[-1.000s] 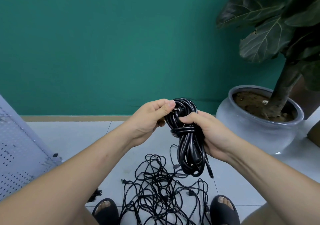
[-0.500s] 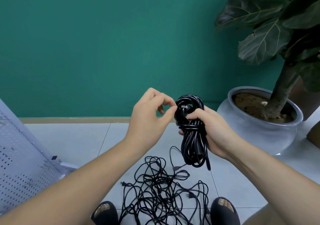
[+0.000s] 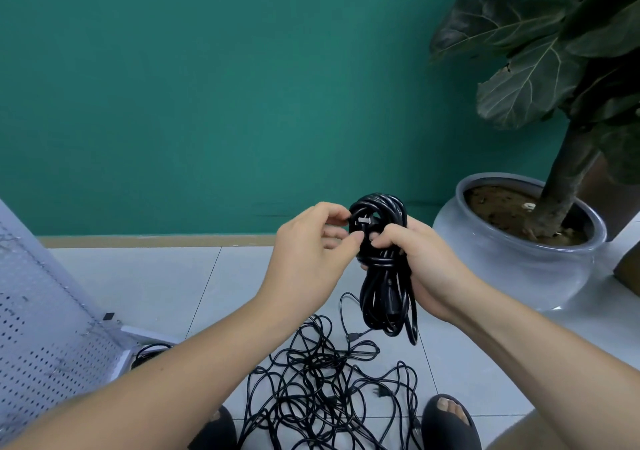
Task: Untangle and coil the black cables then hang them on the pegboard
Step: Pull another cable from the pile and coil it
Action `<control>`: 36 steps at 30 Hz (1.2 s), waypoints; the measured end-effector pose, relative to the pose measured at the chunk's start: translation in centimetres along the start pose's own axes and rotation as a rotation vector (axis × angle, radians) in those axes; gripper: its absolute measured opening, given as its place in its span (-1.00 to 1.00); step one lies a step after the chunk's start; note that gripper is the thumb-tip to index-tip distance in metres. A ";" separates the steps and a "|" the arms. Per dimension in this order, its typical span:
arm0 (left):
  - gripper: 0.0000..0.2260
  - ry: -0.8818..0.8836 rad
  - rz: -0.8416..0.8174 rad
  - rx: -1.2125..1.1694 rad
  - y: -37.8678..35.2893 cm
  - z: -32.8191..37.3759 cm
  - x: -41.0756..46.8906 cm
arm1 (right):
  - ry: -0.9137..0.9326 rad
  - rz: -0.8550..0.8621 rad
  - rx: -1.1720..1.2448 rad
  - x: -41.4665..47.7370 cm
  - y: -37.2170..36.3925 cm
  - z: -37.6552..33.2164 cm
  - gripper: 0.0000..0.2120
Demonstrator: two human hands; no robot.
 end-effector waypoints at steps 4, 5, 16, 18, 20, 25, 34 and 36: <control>-0.74 0.031 0.019 0.076 -0.3 0.0 0.3 | 0.019 -0.037 -0.012 -0.2 -0.7 0.4 -0.79; -0.73 0.039 0.018 0.090 -0.2 -0.1 0.5 | 0.029 -0.042 -0.024 -0.2 -0.8 0.5 -0.76; -0.93 -0.106 0.011 0.018 0.4 -0.2 1.0 | -0.044 -0.064 0.085 0.1 -0.1 -0.4 -0.82; -0.88 -0.169 -0.026 0.046 0.7 -0.1 1.1 | -0.070 -0.086 0.081 0.2 0.1 -0.2 -0.84; -0.84 -0.282 -0.004 0.107 0.9 0.1 1.0 | -0.059 -0.066 0.091 0.3 0.0 0.0 -0.78; -0.79 -0.432 0.091 0.320 0.1 0.2 0.5 | 0.001 0.025 0.120 0.3 -0.1 -0.4 -0.70; -0.83 -0.241 0.024 0.165 -1.2 0.9 -0.2 | 0.123 0.136 0.031 0.2 -0.1 0.3 -0.71; -0.88 -0.235 0.023 0.179 -1.1 0.8 -0.2 | 0.136 0.156 0.003 0.3 -0.2 0.4 -0.71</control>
Point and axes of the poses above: each hand's wrist, its own x-axis towards the middle knuckle, its own y-axis out of the back of the hand, z = x × y, the point moved 3 cm from there along x, towards the middle knuckle, and after that the axes turned 12 degrees about -y, right-handed, at the moved point
